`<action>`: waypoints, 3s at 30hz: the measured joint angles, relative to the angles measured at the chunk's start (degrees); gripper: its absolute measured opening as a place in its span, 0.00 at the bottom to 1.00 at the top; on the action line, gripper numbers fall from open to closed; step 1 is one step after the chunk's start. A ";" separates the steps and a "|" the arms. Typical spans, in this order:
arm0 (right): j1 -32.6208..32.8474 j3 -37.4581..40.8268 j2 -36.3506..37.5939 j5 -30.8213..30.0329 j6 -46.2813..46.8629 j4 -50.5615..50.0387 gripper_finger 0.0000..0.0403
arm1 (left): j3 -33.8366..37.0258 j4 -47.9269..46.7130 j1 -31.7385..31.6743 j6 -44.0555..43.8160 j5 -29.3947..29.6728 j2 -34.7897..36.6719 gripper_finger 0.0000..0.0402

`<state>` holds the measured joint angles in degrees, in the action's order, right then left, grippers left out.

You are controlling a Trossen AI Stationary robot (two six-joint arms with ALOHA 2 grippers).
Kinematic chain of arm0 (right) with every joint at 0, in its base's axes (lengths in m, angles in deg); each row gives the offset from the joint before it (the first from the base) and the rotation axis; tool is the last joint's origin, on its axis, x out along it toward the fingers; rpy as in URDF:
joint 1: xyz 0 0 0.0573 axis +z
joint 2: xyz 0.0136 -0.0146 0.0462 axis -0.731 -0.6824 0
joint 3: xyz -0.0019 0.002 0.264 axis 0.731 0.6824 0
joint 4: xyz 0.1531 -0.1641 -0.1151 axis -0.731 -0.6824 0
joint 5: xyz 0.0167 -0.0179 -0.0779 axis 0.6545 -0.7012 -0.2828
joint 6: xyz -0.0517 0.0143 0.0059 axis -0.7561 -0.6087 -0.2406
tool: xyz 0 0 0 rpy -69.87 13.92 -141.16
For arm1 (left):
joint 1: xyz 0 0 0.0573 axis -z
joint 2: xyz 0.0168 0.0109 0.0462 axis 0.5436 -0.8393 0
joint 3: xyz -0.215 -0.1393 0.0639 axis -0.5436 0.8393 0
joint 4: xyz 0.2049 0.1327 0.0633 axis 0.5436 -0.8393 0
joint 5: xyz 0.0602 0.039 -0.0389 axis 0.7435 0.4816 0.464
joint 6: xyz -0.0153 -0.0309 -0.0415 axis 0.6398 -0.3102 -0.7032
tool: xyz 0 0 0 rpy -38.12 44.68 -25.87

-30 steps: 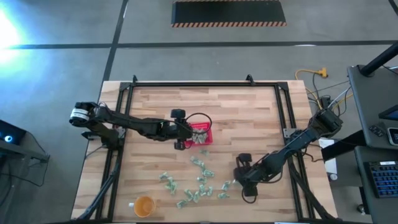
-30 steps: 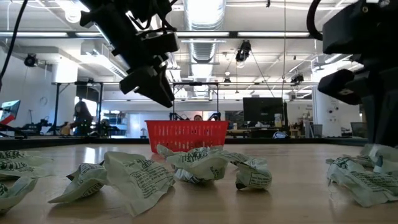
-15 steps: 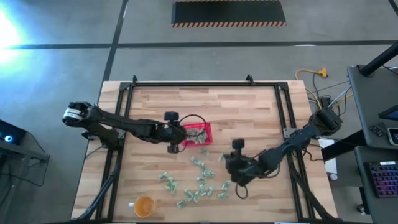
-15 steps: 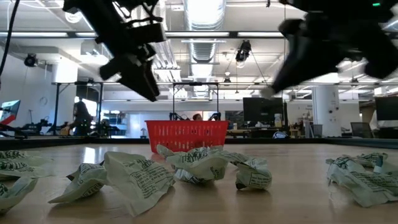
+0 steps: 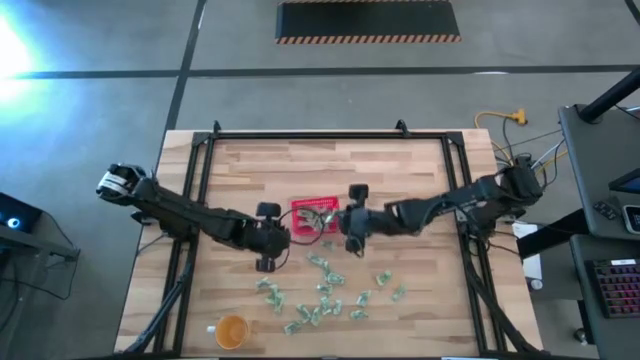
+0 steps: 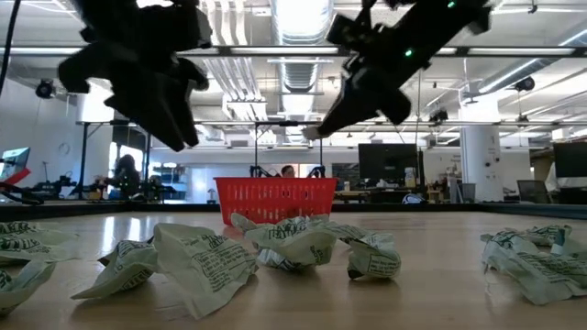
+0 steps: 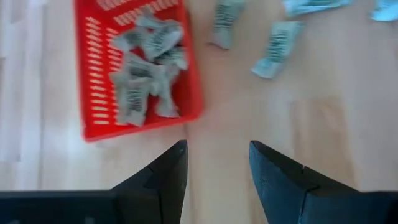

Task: Pick and place items into bin
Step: Put the stevia packet into the red bin

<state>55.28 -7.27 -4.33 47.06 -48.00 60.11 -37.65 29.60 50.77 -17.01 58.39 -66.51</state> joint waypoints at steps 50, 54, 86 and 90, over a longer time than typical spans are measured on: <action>-8.03 0.86 -5.70 21.48 -2.96 8.55 0.31 | 3.29 1.61 9.87 -28.39 -22.72 -8.43 0.39; -8.03 1.38 -5.70 21.46 -2.96 8.55 0.31 | 3.29 2.08 9.87 -28.34 -22.08 -9.71 0.39; -8.05 1.46 -5.70 21.41 -2.98 8.63 0.24 | -1.54 0.90 7.28 -2.21 12.33 -7.84 0.00; -8.04 1.46 -5.70 21.41 -2.32 8.62 0.24 | -2.74 2.05 6.71 5.16 24.10 -6.49 0.00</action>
<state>47.23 -5.81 -10.03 68.47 -50.32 68.73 -40.40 31.64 57.48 -11.85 82.49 -73.00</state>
